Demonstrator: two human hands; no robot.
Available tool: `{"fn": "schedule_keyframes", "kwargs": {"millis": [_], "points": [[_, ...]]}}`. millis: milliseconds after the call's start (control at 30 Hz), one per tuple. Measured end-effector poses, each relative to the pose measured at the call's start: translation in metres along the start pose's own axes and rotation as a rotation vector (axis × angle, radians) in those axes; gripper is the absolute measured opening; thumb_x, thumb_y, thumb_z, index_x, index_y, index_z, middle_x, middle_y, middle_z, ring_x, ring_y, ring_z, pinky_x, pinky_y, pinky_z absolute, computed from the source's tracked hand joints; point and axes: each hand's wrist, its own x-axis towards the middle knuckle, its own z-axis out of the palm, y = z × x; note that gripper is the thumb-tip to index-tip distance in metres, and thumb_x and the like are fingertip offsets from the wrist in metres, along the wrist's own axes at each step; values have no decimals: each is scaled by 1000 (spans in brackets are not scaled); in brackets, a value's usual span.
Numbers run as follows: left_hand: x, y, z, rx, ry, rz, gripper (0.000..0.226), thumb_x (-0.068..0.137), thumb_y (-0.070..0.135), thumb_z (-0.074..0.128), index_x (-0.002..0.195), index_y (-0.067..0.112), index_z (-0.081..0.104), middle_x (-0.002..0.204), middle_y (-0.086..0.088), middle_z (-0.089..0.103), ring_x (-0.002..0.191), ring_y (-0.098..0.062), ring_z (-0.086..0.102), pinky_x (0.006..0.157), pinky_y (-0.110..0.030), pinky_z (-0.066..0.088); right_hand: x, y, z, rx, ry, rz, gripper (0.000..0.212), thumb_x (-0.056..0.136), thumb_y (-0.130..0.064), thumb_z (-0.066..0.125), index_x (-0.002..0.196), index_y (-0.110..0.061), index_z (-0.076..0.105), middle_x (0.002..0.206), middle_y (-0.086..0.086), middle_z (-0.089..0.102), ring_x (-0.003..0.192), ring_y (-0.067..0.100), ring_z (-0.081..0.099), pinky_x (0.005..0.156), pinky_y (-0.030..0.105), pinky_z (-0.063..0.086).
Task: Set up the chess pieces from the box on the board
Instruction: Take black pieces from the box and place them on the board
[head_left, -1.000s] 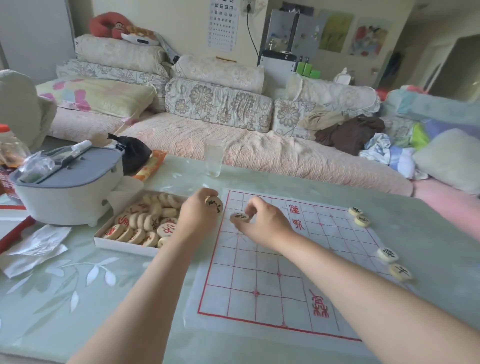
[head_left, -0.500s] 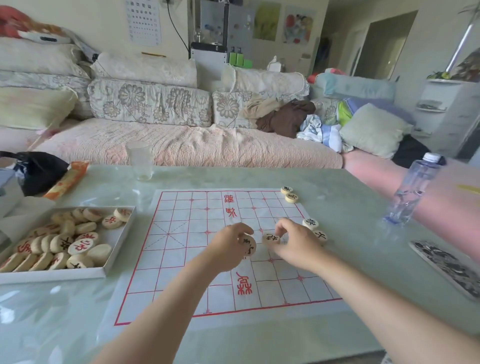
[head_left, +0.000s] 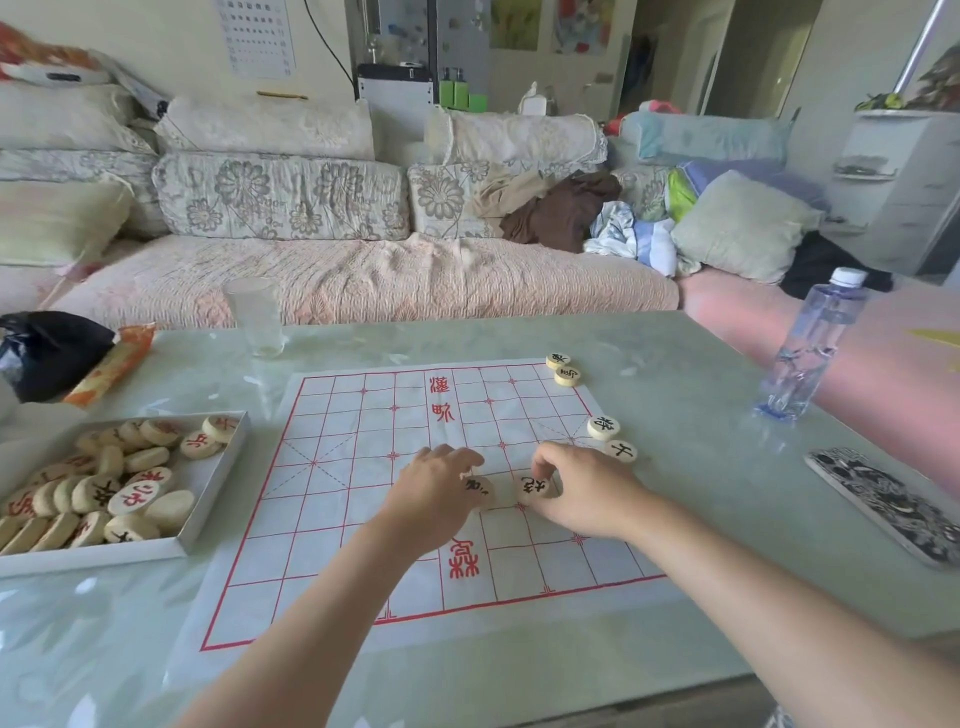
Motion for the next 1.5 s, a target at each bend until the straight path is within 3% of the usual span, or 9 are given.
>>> {"fn": "schedule_keyframes", "kwargs": {"millis": [100, 233, 367, 467, 600, 967, 1167, 1333, 1500], "points": [[2, 1, -1, 47, -101, -3, 51, 90, 44, 53, 139, 31, 45, 133, 6, 49, 123, -17, 39, 100, -34, 40, 1, 0, 3, -35, -16, -39, 21, 84, -50, 58, 100, -38, 49, 107, -21, 55, 91, 7, 56, 64, 24, 38], [9, 1, -9, 110, -203, 21, 49, 86, 41, 60, 133, 30, 51, 126, 3, 51, 120, -19, 40, 97, -33, 41, 6, -1, 5, -35, -5, -56, 18, 89, -45, 58, 103, -37, 52, 110, -18, 56, 94, 10, 55, 59, 19, 32], [22, -4, -14, 29, -163, 17, 52, 81, 35, 69, 130, 27, 55, 122, 2, 53, 111, -19, 49, 90, -31, 47, 23, -1, 4, 20, 40, -29, 17, 88, -45, 59, 99, -36, 51, 110, -16, 57, 91, 9, 56, 70, 27, 43], [33, -12, -16, -70, -126, 2, 57, 78, 25, 74, 131, 25, 53, 119, 3, 53, 101, -16, 55, 84, -29, 53, 44, 0, 2, 70, 104, 38, 16, 89, -48, 57, 99, -35, 54, 105, -18, 57, 83, 3, 54, 61, 20, 35], [45, -32, -17, -134, -87, -62, 51, 76, 23, 76, 125, 24, 59, 117, 2, 53, 99, -17, 55, 78, -24, 50, 88, 9, 4, 30, 157, 92, 18, 90, -50, 56, 99, -35, 55, 110, -20, 57, 89, 7, 54, 65, 27, 36], [61, -65, -13, -186, -134, -146, 54, 74, 37, 78, 124, 28, 58, 116, 7, 55, 99, -16, 56, 81, -26, 51, 215, 27, -4, -50, 195, 175, 25, 91, -43, 60, 107, -24, 59, 119, -3, 63, 108, 22, 58, 88, 34, 48], [61, -64, -16, -179, -151, -155, 54, 74, 34, 80, 124, 28, 59, 117, 5, 55, 98, -17, 57, 83, -29, 53, 223, 23, 11, -125, 157, 208, 19, 92, -33, 56, 109, -24, 60, 126, 3, 58, 113, 27, 56, 90, 32, 41], [55, -57, -18, -210, -117, -146, 51, 72, 32, 81, 117, 29, 58, 109, 6, 57, 89, -14, 59, 71, -26, 55, 192, 2, 8, -23, 257, 176, 22, 95, -30, 52, 115, -27, 61, 125, 1, 50, 107, 27, 57, 83, 31, 42], [49, -38, -25, -268, -29, -174, 53, 72, 24, 81, 118, 26, 55, 113, 2, 55, 87, -18, 61, 67, -26, 52, 133, -36, 21, 367, 123, 82, 13, 96, -30, 54, 93, -27, 66, 93, -11, 67, 77, 8, 60, 68, 25, 45]]}}
